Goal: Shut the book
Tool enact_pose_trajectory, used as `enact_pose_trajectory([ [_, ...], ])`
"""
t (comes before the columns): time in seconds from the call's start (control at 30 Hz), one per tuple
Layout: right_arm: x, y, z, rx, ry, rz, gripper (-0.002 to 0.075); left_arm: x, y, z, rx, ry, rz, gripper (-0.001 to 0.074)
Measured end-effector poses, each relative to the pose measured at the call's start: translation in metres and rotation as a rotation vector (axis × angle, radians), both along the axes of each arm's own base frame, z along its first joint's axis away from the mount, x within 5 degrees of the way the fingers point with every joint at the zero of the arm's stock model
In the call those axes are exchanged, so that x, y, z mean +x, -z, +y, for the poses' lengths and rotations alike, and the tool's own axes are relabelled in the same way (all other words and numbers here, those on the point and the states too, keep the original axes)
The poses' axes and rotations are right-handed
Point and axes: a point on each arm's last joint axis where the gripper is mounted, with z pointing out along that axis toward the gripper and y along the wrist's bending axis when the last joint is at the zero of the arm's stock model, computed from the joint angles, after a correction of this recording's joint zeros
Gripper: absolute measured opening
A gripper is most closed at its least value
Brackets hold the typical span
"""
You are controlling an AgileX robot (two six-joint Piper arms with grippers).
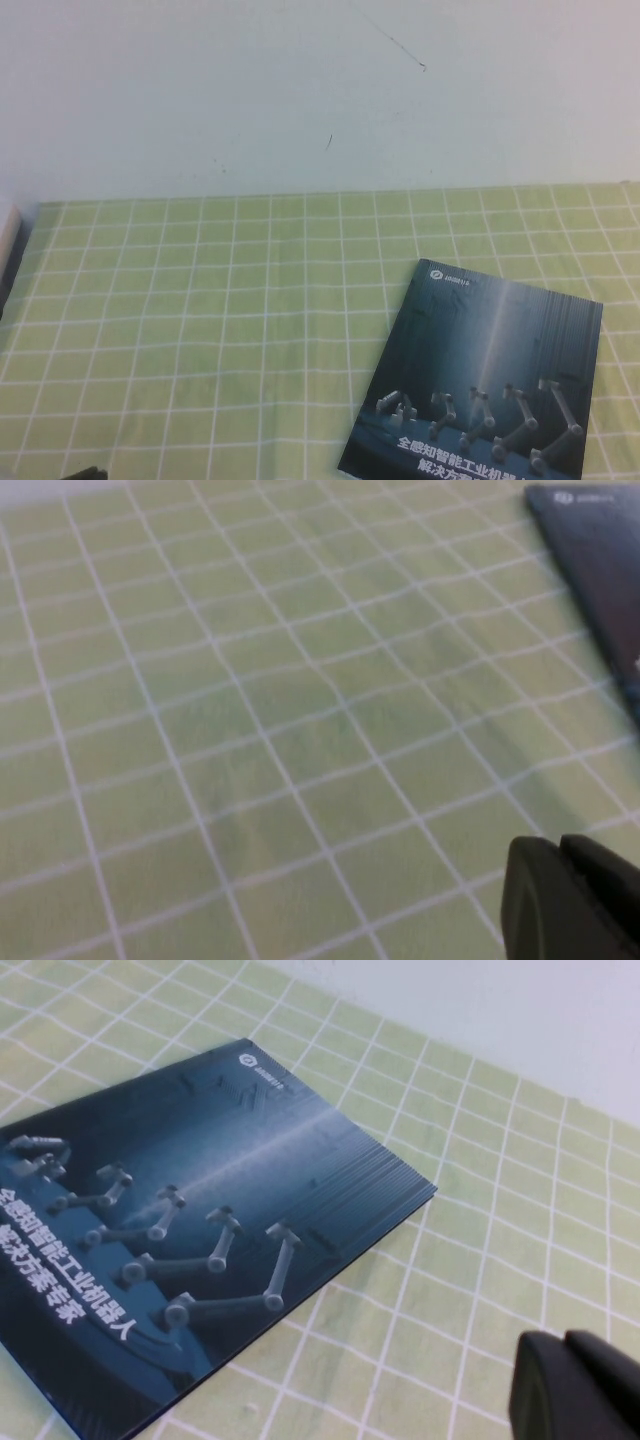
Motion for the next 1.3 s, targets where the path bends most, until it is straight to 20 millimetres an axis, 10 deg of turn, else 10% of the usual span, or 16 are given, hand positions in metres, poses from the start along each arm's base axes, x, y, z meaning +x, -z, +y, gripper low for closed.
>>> enact_pose_trajectory([
  [0.33, 0.000, 0.000, 0.000, 0.006, -0.002, 0.000, -0.0003, -0.029, 0.036, 0.024, -0.066, -0.224, -0.013, -0.0003],
  [1.3, 0.000, 0.000, 0.001, 0.015, -0.005, 0.004, -0.0003, -0.033, 0.031, 0.037, 0.055, -0.357, -0.189, -0.0003],
])
